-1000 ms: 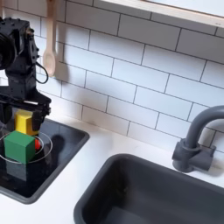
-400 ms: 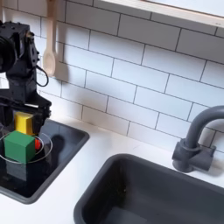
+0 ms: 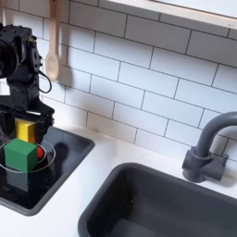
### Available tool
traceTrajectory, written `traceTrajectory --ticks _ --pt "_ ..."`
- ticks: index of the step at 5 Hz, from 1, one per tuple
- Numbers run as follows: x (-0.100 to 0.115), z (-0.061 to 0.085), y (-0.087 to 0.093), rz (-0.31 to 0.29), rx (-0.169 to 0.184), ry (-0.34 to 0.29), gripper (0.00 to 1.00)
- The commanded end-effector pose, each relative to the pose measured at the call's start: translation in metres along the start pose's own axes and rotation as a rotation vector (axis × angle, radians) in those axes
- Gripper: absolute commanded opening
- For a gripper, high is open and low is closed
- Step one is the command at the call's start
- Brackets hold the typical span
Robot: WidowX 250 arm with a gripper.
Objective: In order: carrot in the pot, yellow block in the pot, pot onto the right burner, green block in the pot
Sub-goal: 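Put the yellow block in the pot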
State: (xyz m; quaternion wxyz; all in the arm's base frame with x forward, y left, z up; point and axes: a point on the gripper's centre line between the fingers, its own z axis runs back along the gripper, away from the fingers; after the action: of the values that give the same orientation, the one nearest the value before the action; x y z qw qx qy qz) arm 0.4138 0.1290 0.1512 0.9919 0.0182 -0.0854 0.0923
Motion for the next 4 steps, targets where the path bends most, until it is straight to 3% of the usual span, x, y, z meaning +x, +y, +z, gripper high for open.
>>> traceTrajectory --ticks 1,4 --pt "0.001 0.001 0.000 -0.002 -0.005 -0.018 0.00" --pt "-0.010 0.002 -0.006 -0.029 -0.042 -0.027 0.00"
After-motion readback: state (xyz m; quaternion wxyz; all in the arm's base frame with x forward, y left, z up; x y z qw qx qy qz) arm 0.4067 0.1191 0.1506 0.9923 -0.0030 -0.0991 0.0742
